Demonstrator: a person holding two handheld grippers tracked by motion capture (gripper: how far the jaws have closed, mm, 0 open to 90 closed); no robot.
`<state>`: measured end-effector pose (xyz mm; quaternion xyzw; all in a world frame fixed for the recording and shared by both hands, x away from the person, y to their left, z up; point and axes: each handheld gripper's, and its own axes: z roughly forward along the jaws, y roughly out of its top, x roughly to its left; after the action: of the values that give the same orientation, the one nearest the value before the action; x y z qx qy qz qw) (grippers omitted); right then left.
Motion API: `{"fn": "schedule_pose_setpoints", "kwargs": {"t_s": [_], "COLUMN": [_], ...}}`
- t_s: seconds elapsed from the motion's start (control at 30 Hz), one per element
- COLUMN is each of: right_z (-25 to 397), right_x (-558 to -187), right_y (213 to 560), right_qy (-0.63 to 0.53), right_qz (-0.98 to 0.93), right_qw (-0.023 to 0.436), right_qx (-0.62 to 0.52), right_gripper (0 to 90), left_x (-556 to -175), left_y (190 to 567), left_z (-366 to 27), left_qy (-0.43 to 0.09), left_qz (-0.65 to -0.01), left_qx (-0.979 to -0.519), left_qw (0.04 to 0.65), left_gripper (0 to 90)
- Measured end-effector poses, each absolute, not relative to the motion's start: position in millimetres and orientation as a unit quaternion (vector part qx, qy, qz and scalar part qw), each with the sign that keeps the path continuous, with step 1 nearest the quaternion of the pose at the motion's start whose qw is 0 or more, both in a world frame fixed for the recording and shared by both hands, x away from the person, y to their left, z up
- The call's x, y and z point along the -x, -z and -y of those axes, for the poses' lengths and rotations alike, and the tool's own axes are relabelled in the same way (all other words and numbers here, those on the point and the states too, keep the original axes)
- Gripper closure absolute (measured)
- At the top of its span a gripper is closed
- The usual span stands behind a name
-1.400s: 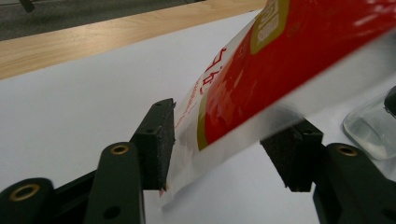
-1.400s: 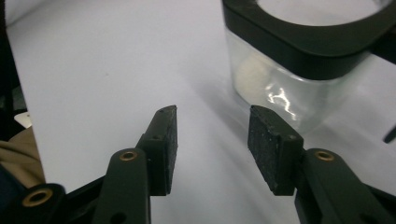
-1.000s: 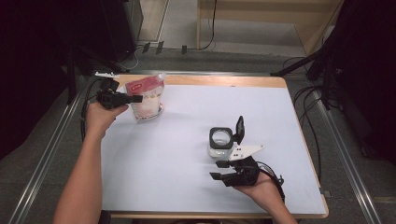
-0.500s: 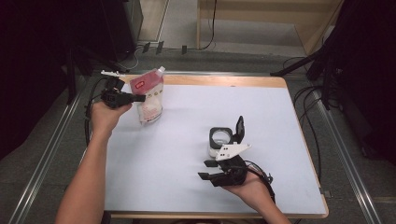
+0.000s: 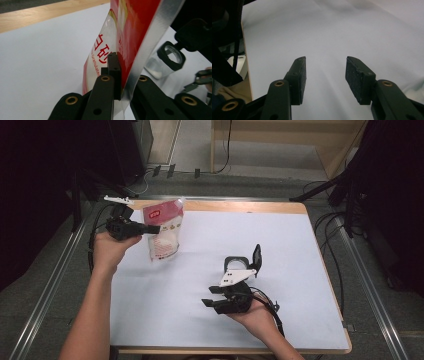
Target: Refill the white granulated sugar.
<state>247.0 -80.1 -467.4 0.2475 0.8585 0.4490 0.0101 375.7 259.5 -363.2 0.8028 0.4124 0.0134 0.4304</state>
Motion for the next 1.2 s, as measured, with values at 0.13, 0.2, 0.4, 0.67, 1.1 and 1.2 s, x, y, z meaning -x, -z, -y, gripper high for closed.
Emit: {"fn": "schedule_pose_setpoints", "kwargs": {"t_s": [0.13,0.2,0.4,0.67,1.1,1.2], "right_z": [78,78,76,70,56,52], "right_x": [-248,-248,-247,-244,-247,-248], "right_y": [470,472,477,479,493,497], "right_qy": [-0.448,-0.452,-0.451,-0.453,-0.443,-0.438], "right_qz": [-0.858,-0.855,-0.853,-0.855,-0.858,-0.858], "right_qw": [0.015,0.011,0.000,0.012,0.009,0.017], "right_qx": [-0.250,-0.254,-0.262,-0.253,-0.260,-0.268], "right_gripper": [51.2,50.8,51.0,51.0,50.5,51.3], "left_x": [-368,-364,-353,-329,-309,-306], "left_y": [365,367,363,345,344,345], "left_z": [-254,-251,-243,-239,-217,-211], "left_qy": [0.000,0.010,0.016,0.027,0.059,0.072], "left_qz": [-0.409,-0.407,-0.392,-0.374,-0.346,-0.340], "left_qx": [-0.802,-0.802,-0.812,-0.813,-0.824,-0.824], "left_qw": [0.435,0.436,0.433,0.445,0.444,0.447], "left_gripper": [90.0,90.0,90.0,90.0,90.0,90.0]}}
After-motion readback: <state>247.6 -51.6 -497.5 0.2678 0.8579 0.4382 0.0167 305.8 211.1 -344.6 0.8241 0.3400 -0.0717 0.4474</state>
